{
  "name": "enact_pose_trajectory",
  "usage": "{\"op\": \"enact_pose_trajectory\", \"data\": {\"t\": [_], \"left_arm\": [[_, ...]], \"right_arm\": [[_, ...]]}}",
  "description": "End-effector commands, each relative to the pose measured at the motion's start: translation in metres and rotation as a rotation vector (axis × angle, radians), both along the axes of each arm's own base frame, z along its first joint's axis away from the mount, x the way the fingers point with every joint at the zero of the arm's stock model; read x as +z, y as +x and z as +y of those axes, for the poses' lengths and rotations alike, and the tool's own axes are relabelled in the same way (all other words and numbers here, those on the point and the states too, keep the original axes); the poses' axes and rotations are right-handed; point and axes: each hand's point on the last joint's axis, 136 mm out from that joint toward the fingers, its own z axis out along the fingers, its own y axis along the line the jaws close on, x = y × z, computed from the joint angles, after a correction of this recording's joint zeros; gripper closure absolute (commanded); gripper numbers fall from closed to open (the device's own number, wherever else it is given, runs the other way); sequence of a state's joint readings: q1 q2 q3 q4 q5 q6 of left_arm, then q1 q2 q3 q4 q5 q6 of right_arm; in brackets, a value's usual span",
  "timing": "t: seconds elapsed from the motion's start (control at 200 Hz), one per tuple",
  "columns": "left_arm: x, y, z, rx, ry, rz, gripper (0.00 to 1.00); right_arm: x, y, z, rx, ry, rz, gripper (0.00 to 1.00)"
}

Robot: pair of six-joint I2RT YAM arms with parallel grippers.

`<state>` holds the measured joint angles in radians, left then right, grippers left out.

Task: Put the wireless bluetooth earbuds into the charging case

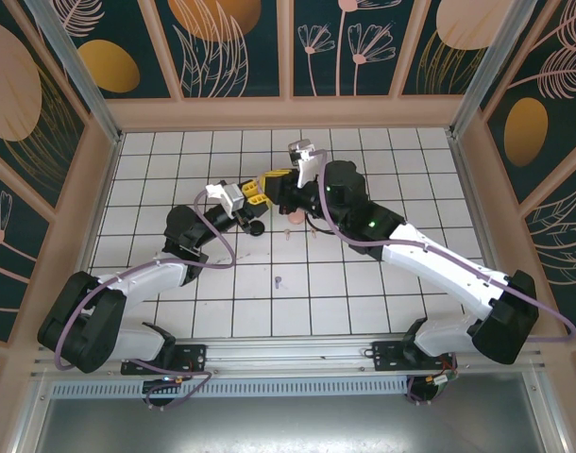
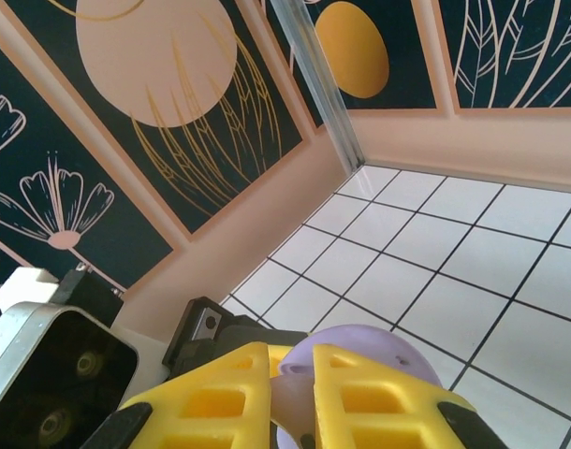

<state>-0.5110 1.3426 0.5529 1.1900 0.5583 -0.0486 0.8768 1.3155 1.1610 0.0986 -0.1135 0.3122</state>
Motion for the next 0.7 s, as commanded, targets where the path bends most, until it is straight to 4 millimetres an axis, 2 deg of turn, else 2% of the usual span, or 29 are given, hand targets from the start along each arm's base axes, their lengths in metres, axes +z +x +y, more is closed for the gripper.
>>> {"op": "enact_pose_trajectory", "data": {"t": [0.0, 0.175, 0.295, 0.41, 0.566, 0.696], "left_arm": [[0.036, -0.010, 0.000, -0.026, -0.065, -0.088, 1.00], [0.035, -0.011, 0.000, -0.031, -0.065, -0.083, 1.00], [0.034, -0.011, 0.000, -0.032, -0.062, -0.079, 1.00], [0.031, -0.010, 0.000, -0.029, -0.057, -0.073, 1.00], [0.031, -0.009, -0.001, -0.028, -0.053, -0.070, 1.00], [0.030, -0.009, -0.001, -0.031, -0.046, -0.068, 1.00]], "right_arm": [[-0.017, -0.003, -0.004, 0.001, -0.050, -0.001, 0.86], [-0.020, -0.003, -0.001, 0.016, -0.046, -0.009, 0.86], [-0.014, -0.003, 0.001, 0.021, -0.028, -0.011, 0.86], [0.005, -0.007, 0.002, 0.033, 0.018, -0.023, 0.86], [0.047, -0.018, -0.004, 0.063, 0.117, -0.069, 0.86], [0.070, -0.025, -0.008, 0.078, 0.167, -0.105, 0.86]]}}
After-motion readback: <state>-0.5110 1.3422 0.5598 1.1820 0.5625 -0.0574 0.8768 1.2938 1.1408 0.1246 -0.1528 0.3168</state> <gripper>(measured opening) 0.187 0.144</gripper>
